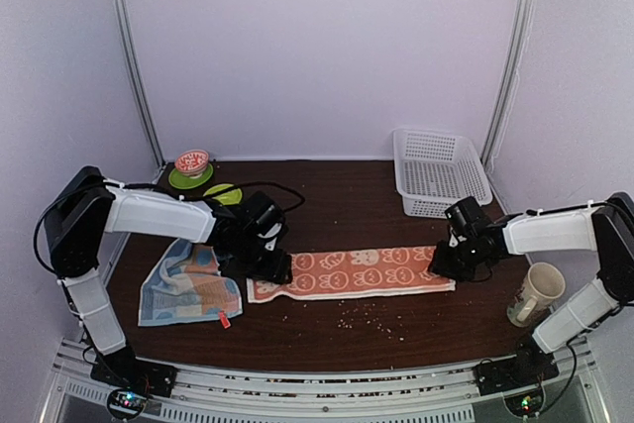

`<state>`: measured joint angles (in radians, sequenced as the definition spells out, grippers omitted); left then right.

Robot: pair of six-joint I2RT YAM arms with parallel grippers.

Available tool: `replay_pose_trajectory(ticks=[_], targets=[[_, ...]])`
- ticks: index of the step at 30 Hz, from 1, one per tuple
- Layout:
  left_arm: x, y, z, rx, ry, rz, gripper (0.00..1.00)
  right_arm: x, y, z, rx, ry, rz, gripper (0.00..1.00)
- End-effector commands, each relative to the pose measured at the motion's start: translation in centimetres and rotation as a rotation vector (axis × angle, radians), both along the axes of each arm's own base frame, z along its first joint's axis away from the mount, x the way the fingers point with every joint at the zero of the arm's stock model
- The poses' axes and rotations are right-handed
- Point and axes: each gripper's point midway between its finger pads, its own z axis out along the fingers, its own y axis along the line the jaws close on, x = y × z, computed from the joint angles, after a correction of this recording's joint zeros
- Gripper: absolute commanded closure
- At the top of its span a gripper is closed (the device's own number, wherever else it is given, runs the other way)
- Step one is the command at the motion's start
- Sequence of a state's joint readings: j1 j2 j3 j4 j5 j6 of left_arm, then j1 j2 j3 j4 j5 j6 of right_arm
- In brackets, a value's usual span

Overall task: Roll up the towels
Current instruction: Adjust the towel at the center of the board, then move the towel to the corner of the board.

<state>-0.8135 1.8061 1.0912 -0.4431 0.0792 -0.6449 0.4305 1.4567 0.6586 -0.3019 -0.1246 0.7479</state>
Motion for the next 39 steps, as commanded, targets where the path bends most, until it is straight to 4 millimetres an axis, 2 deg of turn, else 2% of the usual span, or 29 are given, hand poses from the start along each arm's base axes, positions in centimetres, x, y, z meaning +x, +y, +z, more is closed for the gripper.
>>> replay_pose_trajectory(ticks=[1, 5, 8, 10, 15, 19, 24, 29, 32, 34, 36, 39], targets=[[0.1, 0.0, 2.7, -0.029, -0.043, -0.010, 0.34, -3.3, -2.6, -1.5, -0.070, 0.117, -0.034, 0.60], [0.0, 1.8, 4.6, -0.023, -0.077, 0.027, 0.30, -2.6, -2.0, 1.0, -0.034, 0.063, -0.023, 0.51], [0.1, 4.1, 4.8, -0.007, -0.089, 0.109, 0.29, -1.9, -1.6, 3.5, -0.006, 0.003, -0.019, 0.46], [0.1, 6.1, 4.1, 0.010, -0.086, 0.172, 0.30, -1.4, -1.4, 5.1, 0.008, -0.046, -0.018, 0.44], [-0.2, 11.7, 0.1, 0.080, -0.022, 0.360, 0.36, -0.9, -0.9, 8.5, 0.035, -0.156, -0.003, 0.45], [-0.7, 16.4, -2.1, 0.180, -0.005, 0.487, 0.40, -1.1, -1.1, 10.0, 0.042, -0.205, -0.006, 0.49], [-1.0, 20.2, -3.0, 0.217, 0.017, 0.612, 0.45, -1.4, -2.2, 11.2, 0.006, -0.252, -0.018, 0.50], [-1.0, 23.4, -2.6, 0.206, 0.015, 0.731, 0.46, -1.5, -2.9, 11.8, -0.018, -0.275, -0.030, 0.51], [-0.4, 24.3, -1.1, 0.206, -0.020, 0.735, 0.46, -1.6, -3.2, 12.2, -0.027, -0.291, -0.043, 0.51], [0.3, 23.9, 0.5, 0.188, -0.047, 0.705, 0.44, -1.5, -3.4, 12.4, -0.037, -0.306, -0.040, 0.51], [1.3, 22.1, 2.6, 0.114, -0.080, 0.645, 0.40, -1.4, -3.3, 12.6, -0.029, -0.325, -0.038, 0.49], [2.5, 18.1, 7.2, 0.027, -0.171, 0.528, 0.33, -1.0, -2.8, 13.3, 0.008, -0.369, -0.032, 0.48]])
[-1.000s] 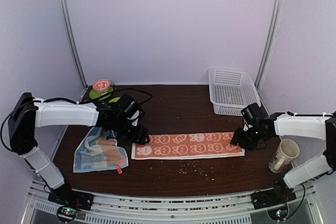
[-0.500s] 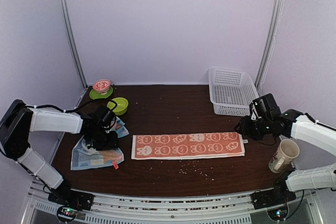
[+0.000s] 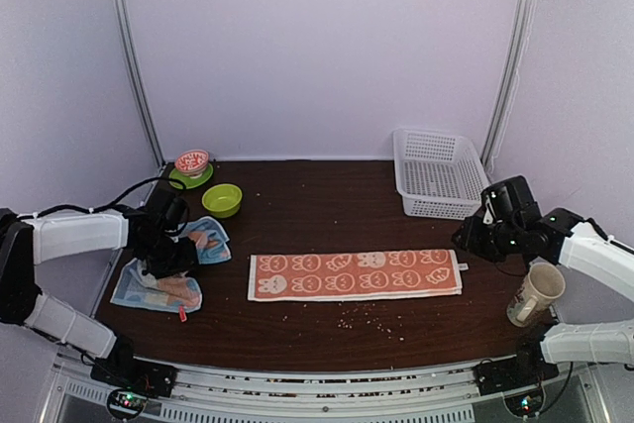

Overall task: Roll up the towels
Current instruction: Move the towel to the corner of the board, then pick up the towel from the center of the board.

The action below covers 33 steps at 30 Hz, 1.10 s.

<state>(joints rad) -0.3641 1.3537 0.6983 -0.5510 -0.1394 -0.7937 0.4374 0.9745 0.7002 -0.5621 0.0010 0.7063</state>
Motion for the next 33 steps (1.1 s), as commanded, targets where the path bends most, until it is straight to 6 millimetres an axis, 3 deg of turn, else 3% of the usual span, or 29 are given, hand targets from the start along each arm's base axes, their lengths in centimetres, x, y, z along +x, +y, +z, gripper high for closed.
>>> replay_pose_trajectory(ticks=[1, 3, 5, 8, 12, 15, 17, 20, 25, 33], targets=[[2.3, -6.0, 7.7, -0.076, -0.178, -0.198, 0.32, 0.9, 0.3, 1.5, 0.023, -0.089, 0.001, 0.48], [2.6, -9.5, 10.8, -0.086, -0.239, -0.291, 0.29, 1.1, 0.5, 1.1, 0.023, -0.071, 0.002, 0.48], [2.4, -12.8, 12.6, -0.104, -0.264, -0.364, 0.29, 1.1, 0.8, 0.1, 0.016, -0.021, 0.002, 0.49], [2.2, -18.1, 13.3, -0.178, -0.276, -0.484, 0.31, 1.0, 1.3, -2.1, 0.005, 0.051, 0.006, 0.50], [1.9, -24.5, 10.9, -0.247, -0.221, -0.614, 0.36, 0.4, 2.8, -4.8, -0.008, 0.118, 0.041, 0.53], [1.5, -27.9, 8.0, -0.278, -0.149, -0.688, 0.39, 0.0, 3.2, -6.4, -0.016, 0.151, 0.029, 0.54], [1.0, -29.6, 6.0, -0.293, -0.102, -0.724, 0.40, -0.2, 2.5, -7.2, -0.028, 0.164, -0.019, 0.54], [0.5, -30.0, 3.3, -0.280, -0.038, -0.729, 0.41, -0.3, 1.2, -7.6, -0.058, 0.166, -0.094, 0.52], [-0.4, -28.1, 0.1, -0.216, 0.012, -0.708, 0.42, -0.8, -0.7, -8.6, -0.041, 0.221, -0.181, 0.49], [-1.9, -25.8, -2.9, -0.170, 0.068, -0.689, 0.42, -2.3, -1.3, -10.7, 0.018, 0.308, -0.207, 0.50]])
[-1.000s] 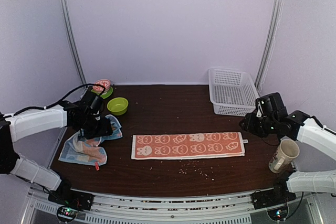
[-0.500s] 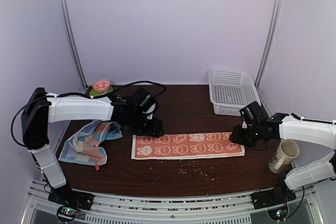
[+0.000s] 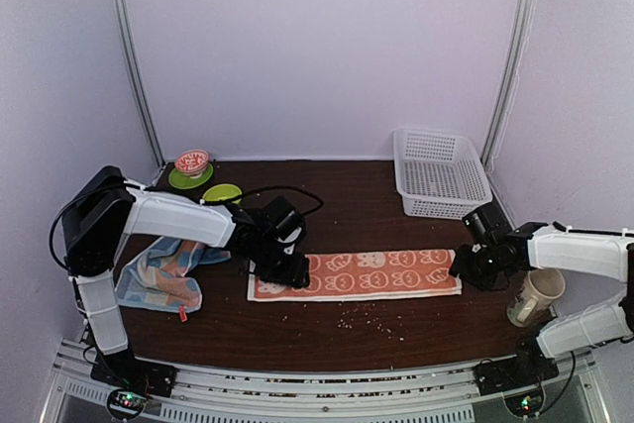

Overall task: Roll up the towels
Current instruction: Pick up the towel from the center of the board.

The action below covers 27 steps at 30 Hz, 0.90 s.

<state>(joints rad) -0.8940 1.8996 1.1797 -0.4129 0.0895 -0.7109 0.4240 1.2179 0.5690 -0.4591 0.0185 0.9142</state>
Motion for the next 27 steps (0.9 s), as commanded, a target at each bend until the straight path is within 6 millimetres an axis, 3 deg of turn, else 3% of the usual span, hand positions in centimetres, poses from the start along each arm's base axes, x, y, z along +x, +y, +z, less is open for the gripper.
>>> replay_pose_trajectory(ticks=[1, 14, 27], targets=[[-0.8, 1.2, -1.5, 0.025, 0.015, 0.002, 0.43, -1.0, 0.0, -1.0, 0.031, 0.048, -0.020, 0.50], [-1.1, 1.2, -1.5, -0.001, 0.016, 0.001, 0.43, -3.8, -1.1, -3.9, 0.043, 0.153, -0.083, 0.54], [-1.4, 1.1, -1.4, -0.013, 0.020, -0.007, 0.43, -4.5, -0.7, -4.9, 0.062, 0.191, -0.058, 0.93]])
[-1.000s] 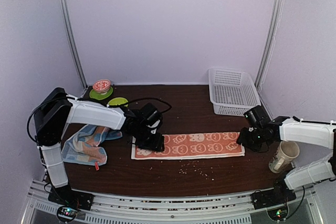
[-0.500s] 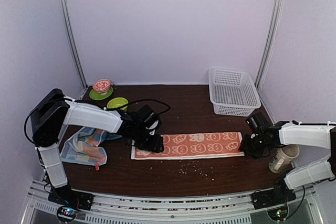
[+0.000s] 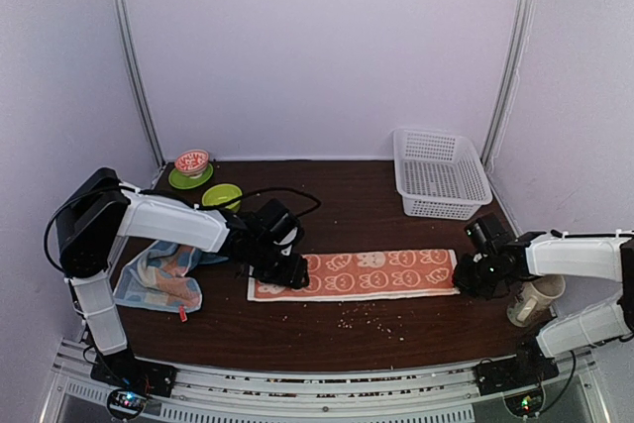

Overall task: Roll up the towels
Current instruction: Pick up the towel from the center of the board, then fold the towel at the center of the board.

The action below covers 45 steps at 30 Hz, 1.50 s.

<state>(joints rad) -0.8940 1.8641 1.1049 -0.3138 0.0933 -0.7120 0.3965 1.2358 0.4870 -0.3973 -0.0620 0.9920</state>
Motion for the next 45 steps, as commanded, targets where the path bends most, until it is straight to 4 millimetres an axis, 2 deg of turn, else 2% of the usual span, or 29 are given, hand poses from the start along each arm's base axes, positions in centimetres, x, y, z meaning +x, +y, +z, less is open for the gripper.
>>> replay_pose_trajectory(ticks=[1, 3, 5, 14, 19, 26, 31, 34, 39, 45], targets=[[-1.3, 1.1, -1.5, 0.034, 0.055, -0.008, 0.43, -2.8, -0.7, -2.3, -0.021, 0.120, 0.013, 0.95], [-1.4, 1.1, -1.3, 0.031, 0.054, -0.009, 0.43, -2.6, -0.7, -1.9, -0.027, 0.108, 0.019, 1.00], [-1.4, 1.1, -1.1, 0.026, 0.052, -0.008, 0.43, -2.0, -0.9, -0.8, -0.041, 0.078, 0.022, 1.00], [-1.3, 0.5, 0.6, -0.008, 0.037, -0.027, 0.42, 1.4, -2.3, 8.1, -0.205, -0.144, 0.138, 1.00], [-1.1, -0.2, 1.9, -0.040, 0.032, -0.035, 0.42, 2.4, -2.3, 10.9, -0.278, -0.212, 0.239, 1.00], [-0.8, -0.9, 4.1, -0.079, 0.012, -0.040, 0.42, 2.8, -1.8, 11.8, -0.386, -0.239, 0.342, 1.00], [-0.3, -0.7, 5.7, -0.073, -0.021, -0.035, 0.41, 2.7, -0.9, 10.8, -0.415, -0.223, 0.401, 1.00], [-0.2, -0.6, 5.6, -0.065, -0.022, -0.035, 0.41, 2.8, -0.1, 10.5, -0.408, -0.235, 0.430, 1.00], [-0.4, -0.5, 4.7, -0.049, -0.003, -0.036, 0.41, 3.0, 1.8, 11.2, -0.412, -0.285, 0.507, 1.00], [-0.5, -0.7, 4.3, -0.049, 0.006, -0.039, 0.41, 2.8, 3.8, 10.8, -0.419, -0.288, 0.591, 1.00]])
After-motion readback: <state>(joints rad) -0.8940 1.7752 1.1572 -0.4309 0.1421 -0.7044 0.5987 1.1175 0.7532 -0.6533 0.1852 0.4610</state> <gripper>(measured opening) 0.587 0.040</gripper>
